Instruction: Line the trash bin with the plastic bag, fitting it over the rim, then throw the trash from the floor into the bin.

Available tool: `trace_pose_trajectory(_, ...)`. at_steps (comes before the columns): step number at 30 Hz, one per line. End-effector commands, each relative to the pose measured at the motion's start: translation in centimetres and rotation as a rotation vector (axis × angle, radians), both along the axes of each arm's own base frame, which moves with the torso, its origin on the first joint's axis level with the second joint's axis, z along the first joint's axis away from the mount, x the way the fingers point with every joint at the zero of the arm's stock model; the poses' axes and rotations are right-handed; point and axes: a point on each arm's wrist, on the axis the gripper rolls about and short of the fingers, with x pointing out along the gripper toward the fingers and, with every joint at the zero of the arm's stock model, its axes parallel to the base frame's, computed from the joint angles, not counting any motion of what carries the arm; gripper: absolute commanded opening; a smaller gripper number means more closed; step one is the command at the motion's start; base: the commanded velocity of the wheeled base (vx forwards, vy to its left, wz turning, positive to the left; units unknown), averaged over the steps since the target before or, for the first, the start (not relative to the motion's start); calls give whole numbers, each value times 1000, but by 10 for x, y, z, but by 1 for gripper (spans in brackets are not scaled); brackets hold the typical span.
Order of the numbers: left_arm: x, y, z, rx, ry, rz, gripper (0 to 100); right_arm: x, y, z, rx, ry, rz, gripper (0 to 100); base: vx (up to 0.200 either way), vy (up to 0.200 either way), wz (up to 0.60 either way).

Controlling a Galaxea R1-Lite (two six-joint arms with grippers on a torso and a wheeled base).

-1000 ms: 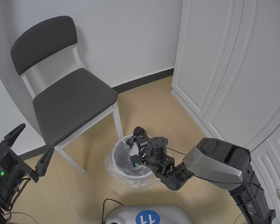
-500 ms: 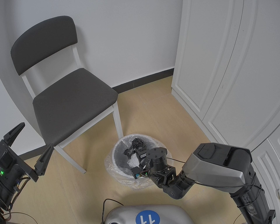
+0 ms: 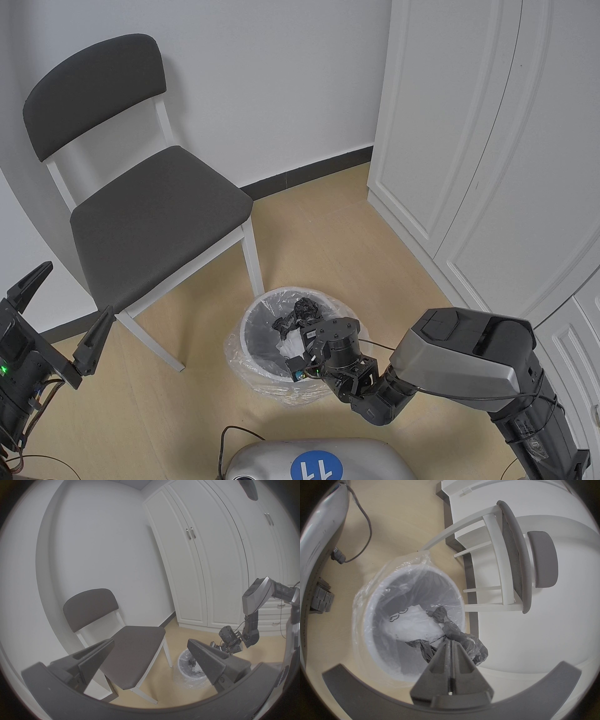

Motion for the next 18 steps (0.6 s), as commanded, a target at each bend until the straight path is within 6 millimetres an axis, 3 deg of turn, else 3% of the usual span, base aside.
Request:
trace_pose_trajectory(1, 0, 0, 0, 0, 1, 1, 100, 15, 3, -7, 16, -19, -18, 0, 0, 0, 0)
trace_pose_trajectory(8, 0, 0, 0, 1, 3, 1, 100, 32, 10, -14, 57, -55, -31, 0, 0, 0, 0)
trace_pose_trajectory(18, 0, 0, 0, 2, 4, 2, 100, 9, 23, -28, 64, 6, 6, 0, 0, 0, 0)
